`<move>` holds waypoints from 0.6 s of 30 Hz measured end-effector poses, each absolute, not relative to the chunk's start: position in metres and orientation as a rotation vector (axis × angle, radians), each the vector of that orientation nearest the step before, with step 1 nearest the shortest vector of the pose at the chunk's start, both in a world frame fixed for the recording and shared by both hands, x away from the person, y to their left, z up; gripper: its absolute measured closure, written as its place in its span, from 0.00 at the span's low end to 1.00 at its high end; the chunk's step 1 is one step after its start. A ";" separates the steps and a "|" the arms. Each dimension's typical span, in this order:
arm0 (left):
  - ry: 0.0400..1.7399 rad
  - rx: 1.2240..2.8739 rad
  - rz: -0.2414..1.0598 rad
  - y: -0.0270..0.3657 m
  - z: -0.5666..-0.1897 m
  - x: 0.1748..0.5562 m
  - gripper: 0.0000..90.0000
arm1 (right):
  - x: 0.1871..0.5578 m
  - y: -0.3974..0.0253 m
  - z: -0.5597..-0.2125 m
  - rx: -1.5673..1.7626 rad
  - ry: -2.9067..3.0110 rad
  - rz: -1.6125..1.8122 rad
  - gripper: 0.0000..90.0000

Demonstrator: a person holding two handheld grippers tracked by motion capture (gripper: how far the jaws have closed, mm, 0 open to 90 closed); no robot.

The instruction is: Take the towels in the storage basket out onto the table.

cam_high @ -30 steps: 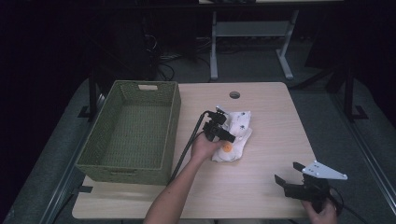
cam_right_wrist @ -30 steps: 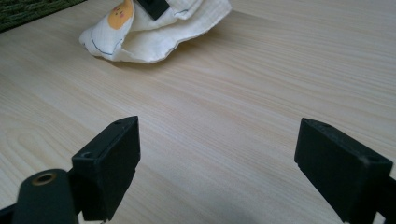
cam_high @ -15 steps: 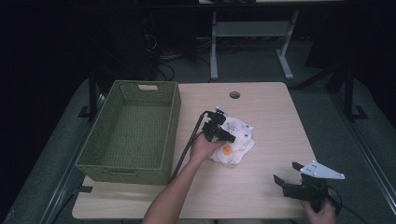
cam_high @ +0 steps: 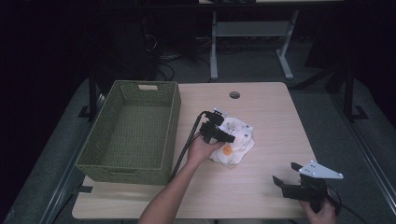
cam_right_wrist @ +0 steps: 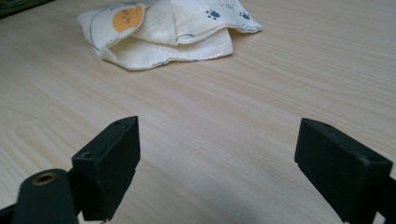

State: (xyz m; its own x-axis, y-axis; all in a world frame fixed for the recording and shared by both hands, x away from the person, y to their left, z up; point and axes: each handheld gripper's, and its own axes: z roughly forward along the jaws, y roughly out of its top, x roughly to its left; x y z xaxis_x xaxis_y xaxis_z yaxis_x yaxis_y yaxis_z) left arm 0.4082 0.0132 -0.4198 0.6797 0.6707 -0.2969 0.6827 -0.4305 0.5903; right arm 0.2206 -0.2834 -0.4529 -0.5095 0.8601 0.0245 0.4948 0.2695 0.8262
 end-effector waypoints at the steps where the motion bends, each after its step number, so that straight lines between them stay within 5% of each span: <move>1: 1.039 2.180 -0.023 0.014 -0.420 0.408 0.46 | 0.221 -0.283 -0.453 1.220 2.116 1.136 0.15; 18: 1.008 2.182 0.013 0.025 -0.416 0.388 0.37 | 0.221 -0.284 -0.453 1.219 2.113 1.131 0.15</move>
